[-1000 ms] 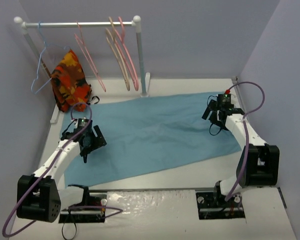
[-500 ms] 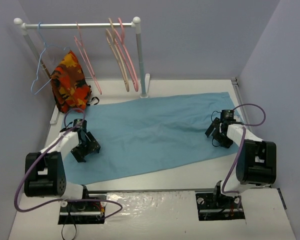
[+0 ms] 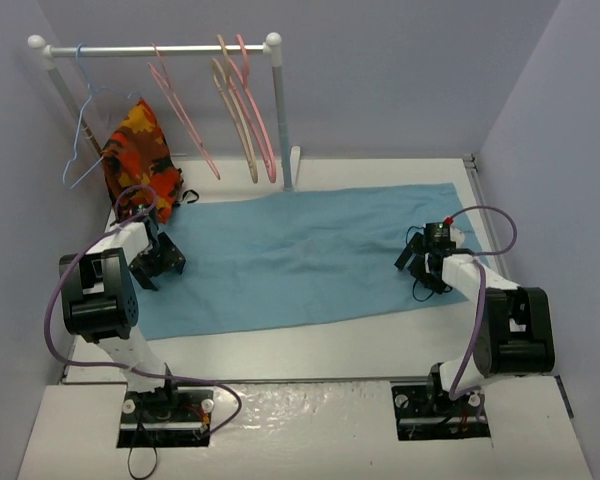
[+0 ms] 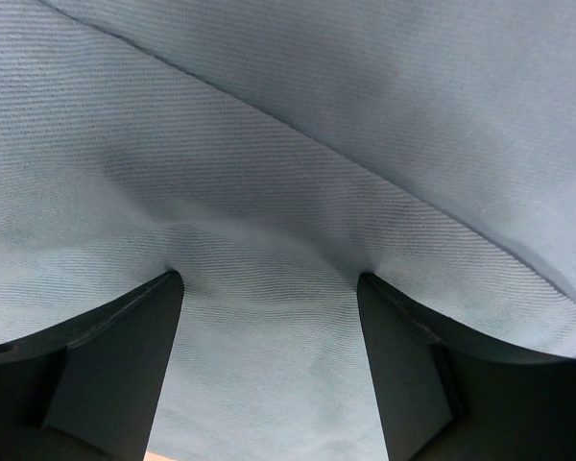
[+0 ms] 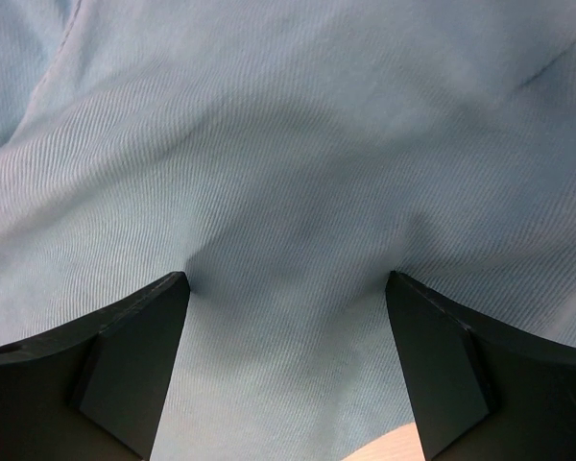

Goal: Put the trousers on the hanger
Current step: Fold the trousers

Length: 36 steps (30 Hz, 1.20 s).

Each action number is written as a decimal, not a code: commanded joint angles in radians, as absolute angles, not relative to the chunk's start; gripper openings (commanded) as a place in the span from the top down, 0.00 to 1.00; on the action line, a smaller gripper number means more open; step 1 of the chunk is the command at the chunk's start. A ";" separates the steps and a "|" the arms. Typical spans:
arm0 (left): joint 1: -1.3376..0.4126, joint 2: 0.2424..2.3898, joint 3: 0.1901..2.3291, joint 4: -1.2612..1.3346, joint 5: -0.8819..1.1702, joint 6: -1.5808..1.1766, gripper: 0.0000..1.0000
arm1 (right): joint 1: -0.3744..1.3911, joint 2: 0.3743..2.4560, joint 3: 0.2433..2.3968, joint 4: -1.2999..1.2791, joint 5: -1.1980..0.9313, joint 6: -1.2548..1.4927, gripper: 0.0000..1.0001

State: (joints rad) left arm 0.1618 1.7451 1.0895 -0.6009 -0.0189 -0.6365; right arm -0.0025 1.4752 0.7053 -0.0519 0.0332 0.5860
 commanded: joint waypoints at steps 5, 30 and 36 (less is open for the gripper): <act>0.188 1.780 1.188 -0.436 -0.138 -0.540 0.30 | 0.143 1.442 0.726 -0.085 -0.053 0.691 0.19; 0.389 1.170 0.715 -0.645 -0.017 -0.759 0.03 | 0.099 1.243 0.845 -0.249 0.010 0.567 0.00; 0.413 1.229 0.673 -0.566 -0.005 -0.786 0.04 | 0.064 1.213 0.826 -0.239 -0.044 0.551 0.00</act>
State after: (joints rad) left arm 0.4005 1.2013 0.6739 -0.6384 -0.0239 -0.7433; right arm 0.0861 1.2523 0.8367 -0.2513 -0.0022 0.5728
